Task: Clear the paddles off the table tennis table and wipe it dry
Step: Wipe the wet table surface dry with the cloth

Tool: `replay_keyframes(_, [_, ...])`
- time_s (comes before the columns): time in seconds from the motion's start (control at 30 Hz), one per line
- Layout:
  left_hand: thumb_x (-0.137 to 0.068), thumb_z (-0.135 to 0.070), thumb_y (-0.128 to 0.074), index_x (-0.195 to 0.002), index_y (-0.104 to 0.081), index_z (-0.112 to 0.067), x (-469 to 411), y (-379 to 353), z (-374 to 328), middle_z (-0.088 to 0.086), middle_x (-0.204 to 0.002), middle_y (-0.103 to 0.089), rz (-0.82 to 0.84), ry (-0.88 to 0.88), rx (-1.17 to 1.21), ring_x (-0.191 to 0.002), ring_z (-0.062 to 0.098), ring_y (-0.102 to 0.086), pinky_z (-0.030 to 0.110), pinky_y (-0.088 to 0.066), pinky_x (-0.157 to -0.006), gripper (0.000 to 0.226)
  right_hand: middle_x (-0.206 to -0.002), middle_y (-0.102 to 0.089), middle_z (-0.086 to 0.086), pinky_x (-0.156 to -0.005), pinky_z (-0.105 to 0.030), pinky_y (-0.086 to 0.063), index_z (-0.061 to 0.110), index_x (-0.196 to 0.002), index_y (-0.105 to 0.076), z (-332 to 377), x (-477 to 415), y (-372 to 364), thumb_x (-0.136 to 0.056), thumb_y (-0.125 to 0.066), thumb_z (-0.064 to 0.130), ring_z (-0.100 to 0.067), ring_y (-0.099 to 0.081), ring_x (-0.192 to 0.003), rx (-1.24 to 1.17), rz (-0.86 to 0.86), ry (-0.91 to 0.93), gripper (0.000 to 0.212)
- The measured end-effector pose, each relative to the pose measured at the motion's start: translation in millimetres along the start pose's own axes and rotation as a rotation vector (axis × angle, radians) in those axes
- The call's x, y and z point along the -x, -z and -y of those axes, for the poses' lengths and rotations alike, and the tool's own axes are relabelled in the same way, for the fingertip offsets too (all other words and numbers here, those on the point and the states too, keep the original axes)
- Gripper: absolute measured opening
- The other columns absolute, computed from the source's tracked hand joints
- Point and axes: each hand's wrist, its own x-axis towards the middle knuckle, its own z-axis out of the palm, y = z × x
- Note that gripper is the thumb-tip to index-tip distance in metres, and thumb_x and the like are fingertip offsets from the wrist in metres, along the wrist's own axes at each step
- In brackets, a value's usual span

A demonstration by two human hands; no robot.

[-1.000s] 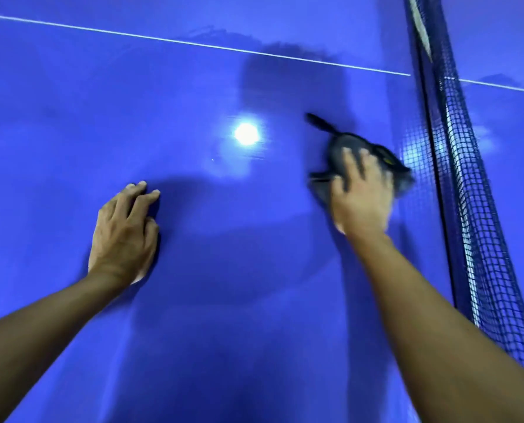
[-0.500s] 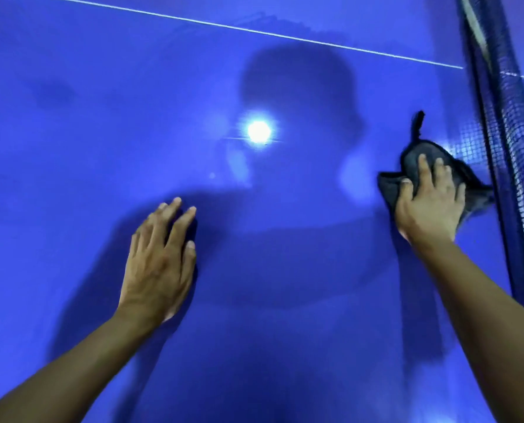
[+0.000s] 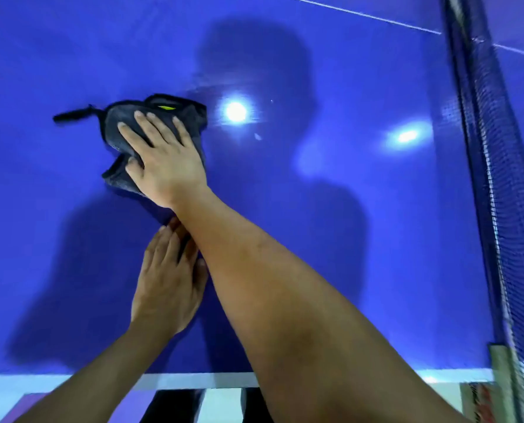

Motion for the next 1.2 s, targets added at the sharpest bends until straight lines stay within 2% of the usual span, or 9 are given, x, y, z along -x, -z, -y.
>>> replay_keyframes(0.07, [-0.099,-0.027,-0.037,-0.145,-0.045,0.000,-1.8,2.8,-1.5,0.019,-0.156,-0.036,-0.015,0.007,0.061,-0.149,0.035,-0.025,0.041,-0.011,-0.124,0.055,-0.168,-0.023,0.007,-0.125,-0.042,-0.003,0.037,-0.158,-0.030,-22.8,8.3,3.5,-0.100,-0.035,0.048,-0.009,-0.017,-0.154,-0.017,-0.023,-0.071,0.060])
replay_keyframes(0.17, [-0.098,-0.025,-0.038,-0.148,-0.046,-0.007,-1.0,5.5,-7.0,0.013,-0.160,-0.035,-0.061,0.022,0.119,-0.150,0.034,-0.027,0.046,-0.021,-0.122,0.053,-0.166,-0.029,0.004,-0.125,-0.042,-0.008,0.035,-0.156,-0.036,-87.2,43.2,9.8,-0.094,-0.040,0.047,-0.012,-0.023,-0.153,-0.121,-0.068,-0.246,0.063])
replay_keyframes(0.33, [-0.096,-0.027,-0.036,-0.149,-0.045,-0.010,-1.3,2.7,-10.3,0.011,-0.160,-0.034,-0.060,0.043,0.122,-0.149,0.035,-0.029,0.049,-0.022,-0.121,0.056,-0.164,-0.034,-0.003,-0.124,-0.048,-0.017,0.028,-0.155,-0.040,-256.1,152.7,26.3,-0.094,-0.037,0.043,-0.021,-0.029,-0.151,-0.124,-0.122,-0.580,0.064])
replay_keyframes(0.47, [-0.096,-0.027,-0.036,-0.148,-0.045,-0.011,-1.7,-2.1,-5.7,0.002,-0.162,-0.030,-0.076,0.046,0.104,-0.149,0.036,-0.029,0.049,-0.021,-0.120,0.056,-0.168,-0.022,-0.006,-0.126,-0.049,-0.011,0.030,-0.160,-0.027,-369.1,269.0,36.2,-0.095,-0.028,0.046,-0.024,-0.021,-0.154,-0.116,-0.092,-0.875,0.067])
replay_keyframes(0.6, [-0.098,-0.025,-0.037,-0.147,-0.047,-0.006,-3.3,-7.0,-1.5,0.009,-0.160,-0.035,-0.115,0.014,0.082,-0.147,0.039,-0.033,0.051,-0.024,-0.121,0.054,-0.167,-0.023,-0.008,-0.126,-0.048,-0.009,0.029,-0.160,-0.027,-416.7,315.5,36.7,-0.095,-0.028,0.046,-0.024,-0.020,-0.154,-0.112,-0.136,-0.930,0.068])
replay_keyframes(0.7, [-0.098,-0.023,-0.038,-0.145,-0.049,-0.005,-2.4,-4.6,-3.2,0.015,-0.157,-0.038,-0.128,0.025,0.092,-0.146,0.039,-0.034,0.049,-0.024,-0.121,0.052,-0.167,-0.024,-0.010,-0.126,-0.050,-0.008,0.027,-0.160,-0.026,-416.6,310.6,32.8,-0.096,-0.029,0.044,-0.026,-0.020,-0.154,-0.084,-0.139,-0.922,0.067])
replay_keyframes(0.87, [-0.101,-0.027,-0.036,-0.146,-0.048,-0.007,-2.3,-6.9,-3.1,0.015,-0.158,-0.039,-0.126,0.034,0.080,-0.146,0.038,-0.035,0.052,-0.027,-0.120,0.051,-0.168,-0.020,-0.012,-0.126,-0.054,-0.005,0.021,-0.161,-0.024,-386.0,290.4,33.6,-0.094,-0.024,0.045,-0.028,-0.017,-0.155,-0.053,-0.120,-0.891,0.072])
replay_keyframes(1.0, [-0.104,-0.029,-0.032,-0.147,-0.047,-0.009,-0.3,-9.8,1.2,0.013,-0.159,-0.038,-0.126,0.033,0.087,-0.147,0.036,-0.034,0.050,-0.026,-0.121,0.050,-0.168,-0.022,-0.011,-0.126,-0.051,-0.005,0.021,-0.161,-0.025,-298.0,225.2,20.4,-0.095,-0.025,0.045,-0.027,-0.019,-0.155,-0.033,-0.107,-0.620,0.070])
replay_keyframes(1.2, [-0.104,-0.025,-0.033,-0.148,-0.047,-0.008,43.7,0.6,-8.5,0.012,-0.157,-0.040,-0.185,0.099,0.134,-0.146,0.033,-0.037,0.047,-0.029,-0.119,0.050,-0.160,-0.040,-0.010,-0.125,-0.049,-0.015,0.020,-0.154,-0.044,-119.6,116.1,1.2,-0.092,-0.034,0.041,-0.026,-0.034,-0.149,-0.070,-0.167,-0.250,0.066])
